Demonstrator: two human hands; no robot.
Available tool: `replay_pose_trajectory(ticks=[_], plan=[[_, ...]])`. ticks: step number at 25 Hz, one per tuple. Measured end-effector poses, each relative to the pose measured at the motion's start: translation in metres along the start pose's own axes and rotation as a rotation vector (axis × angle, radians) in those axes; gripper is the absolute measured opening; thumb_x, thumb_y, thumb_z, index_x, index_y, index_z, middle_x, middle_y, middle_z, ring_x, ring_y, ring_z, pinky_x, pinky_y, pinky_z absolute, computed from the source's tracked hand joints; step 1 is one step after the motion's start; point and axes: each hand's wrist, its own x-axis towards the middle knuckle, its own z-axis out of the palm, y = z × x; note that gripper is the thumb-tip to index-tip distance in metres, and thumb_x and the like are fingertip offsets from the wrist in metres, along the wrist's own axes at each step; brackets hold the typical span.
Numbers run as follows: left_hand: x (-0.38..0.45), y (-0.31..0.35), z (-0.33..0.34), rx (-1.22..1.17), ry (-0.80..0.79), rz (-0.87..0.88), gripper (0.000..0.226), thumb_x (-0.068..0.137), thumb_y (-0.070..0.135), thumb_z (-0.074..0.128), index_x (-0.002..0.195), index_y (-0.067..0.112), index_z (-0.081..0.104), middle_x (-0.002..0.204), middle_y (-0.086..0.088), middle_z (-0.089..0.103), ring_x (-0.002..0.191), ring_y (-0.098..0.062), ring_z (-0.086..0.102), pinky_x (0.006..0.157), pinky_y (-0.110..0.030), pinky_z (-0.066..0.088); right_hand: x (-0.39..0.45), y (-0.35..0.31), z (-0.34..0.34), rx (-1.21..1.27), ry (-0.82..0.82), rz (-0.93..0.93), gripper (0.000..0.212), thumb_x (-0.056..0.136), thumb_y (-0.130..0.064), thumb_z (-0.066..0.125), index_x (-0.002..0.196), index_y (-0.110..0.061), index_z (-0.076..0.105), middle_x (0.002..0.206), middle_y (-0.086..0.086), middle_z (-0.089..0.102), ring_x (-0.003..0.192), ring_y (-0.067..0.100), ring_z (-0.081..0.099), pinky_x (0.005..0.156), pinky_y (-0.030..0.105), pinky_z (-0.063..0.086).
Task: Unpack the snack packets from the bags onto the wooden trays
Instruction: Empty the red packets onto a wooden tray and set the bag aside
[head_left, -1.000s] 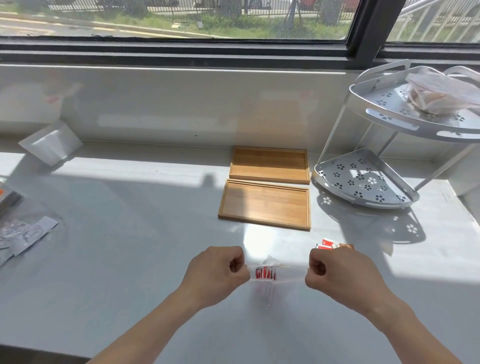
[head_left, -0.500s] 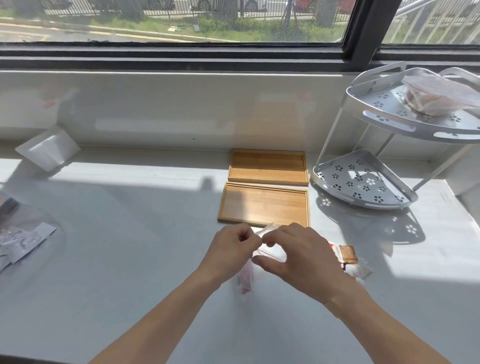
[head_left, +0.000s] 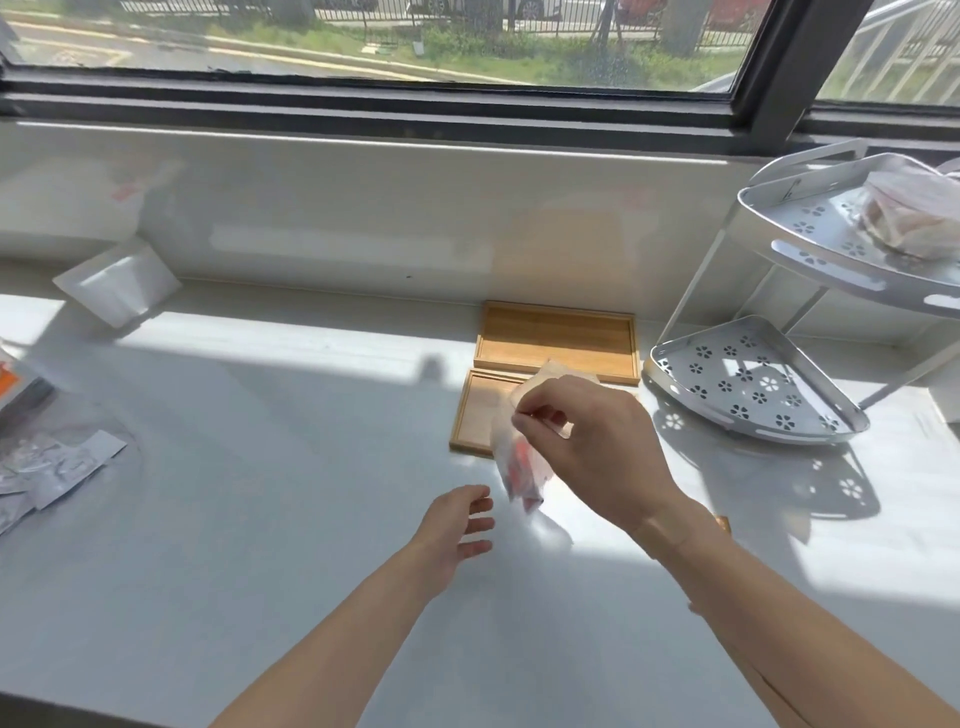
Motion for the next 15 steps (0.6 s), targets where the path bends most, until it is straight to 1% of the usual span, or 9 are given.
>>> replay_pose_trajectory(ticks=[2, 3, 5, 7, 9, 12, 14, 15], plan=[[0.01, -0.003, 0.007, -0.166, -0.13, -0.018, 0.028, 0.095, 0.023, 0.053, 0.114, 0.006, 0.066, 0.11, -0.012, 0.068, 0.096, -0.024, 0.062, 0.075, -0.036, 0.051, 0.006, 0.007, -0.002, 0.039, 0.017, 0.02, 0.003, 0.083, -0.025, 0.071, 0.081, -0.024, 0.069, 0.077, -0.009, 0.068, 0.069, 0.017, 0.062, 0.065, 0.04, 0.054], [0.013, -0.002, 0.009, -0.232, -0.167, -0.011, 0.025, 0.096, 0.023, 0.051, 0.109, 0.008, 0.067, 0.107, -0.011, 0.07, 0.098, -0.024, 0.063, 0.076, -0.036, 0.05, 0.008, 0.011, -0.003, 0.054, 0.015, 0.032, 0.002, 0.083, -0.024, 0.071, 0.081, -0.024, 0.069, 0.076, -0.009, 0.068, 0.069, 0.017, 0.062, 0.066, 0.041, 0.054], [0.017, 0.003, 0.011, -0.266, -0.16, 0.021, 0.021, 0.097, 0.024, 0.051, 0.096, 0.011, 0.067, 0.093, -0.006, 0.072, 0.095, -0.024, 0.065, 0.073, -0.033, 0.048, 0.011, 0.019, -0.004, 0.074, 0.021, 0.058, 0.002, 0.083, -0.022, 0.072, 0.082, -0.023, 0.07, 0.075, -0.007, 0.068, 0.068, 0.017, 0.062, 0.067, 0.042, 0.054], [0.022, 0.01, 0.009, -0.214, -0.1, 0.055, 0.024, 0.098, 0.027, 0.051, 0.089, 0.014, 0.069, 0.086, -0.003, 0.073, 0.085, -0.02, 0.066, 0.07, -0.031, 0.047, 0.014, 0.03, -0.006, 0.086, 0.03, 0.087, 0.002, 0.084, -0.019, 0.073, 0.083, -0.02, 0.071, 0.074, -0.006, 0.068, 0.068, 0.016, 0.062, 0.068, 0.043, 0.054], [0.027, 0.015, 0.003, -0.194, -0.018, 0.088, 0.021, 0.099, 0.026, 0.053, 0.089, 0.015, 0.068, 0.085, -0.002, 0.072, 0.077, -0.016, 0.065, 0.068, -0.029, 0.047, 0.017, 0.04, -0.006, 0.094, 0.023, 0.142, 0.002, 0.084, -0.019, 0.073, 0.085, -0.02, 0.071, 0.074, -0.006, 0.069, 0.069, 0.017, 0.062, 0.07, 0.043, 0.055], [0.036, 0.03, -0.005, -0.149, 0.133, 0.14, 0.016, 0.097, 0.021, 0.058, 0.088, 0.013, 0.068, 0.084, -0.003, 0.071, 0.074, -0.016, 0.063, 0.064, -0.027, 0.048, 0.021, 0.063, -0.002, 0.075, 0.026, 0.236, 0.006, 0.083, -0.02, 0.073, 0.088, -0.022, 0.071, 0.069, -0.007, 0.067, 0.068, 0.017, 0.063, 0.072, 0.04, 0.055], [0.041, 0.045, -0.007, -0.057, 0.21, 0.206, 0.015, 0.095, 0.021, 0.061, 0.085, 0.014, 0.069, 0.083, -0.003, 0.071, 0.074, -0.017, 0.063, 0.063, -0.027, 0.05, 0.023, 0.083, 0.002, 0.089, 0.047, 0.294, 0.004, 0.083, -0.019, 0.073, 0.085, -0.02, 0.07, 0.065, -0.008, 0.066, 0.065, 0.016, 0.063, 0.071, 0.038, 0.055], [0.043, 0.054, -0.007, -0.008, 0.239, 0.245, 0.015, 0.095, 0.021, 0.061, 0.084, 0.014, 0.069, 0.082, -0.003, 0.07, 0.073, -0.017, 0.063, 0.063, -0.027, 0.05, 0.023, 0.093, 0.004, 0.122, 0.038, 0.351, 0.003, 0.083, -0.02, 0.073, 0.083, -0.019, 0.07, 0.065, -0.009, 0.066, 0.066, 0.014, 0.063, 0.071, 0.036, 0.054]])
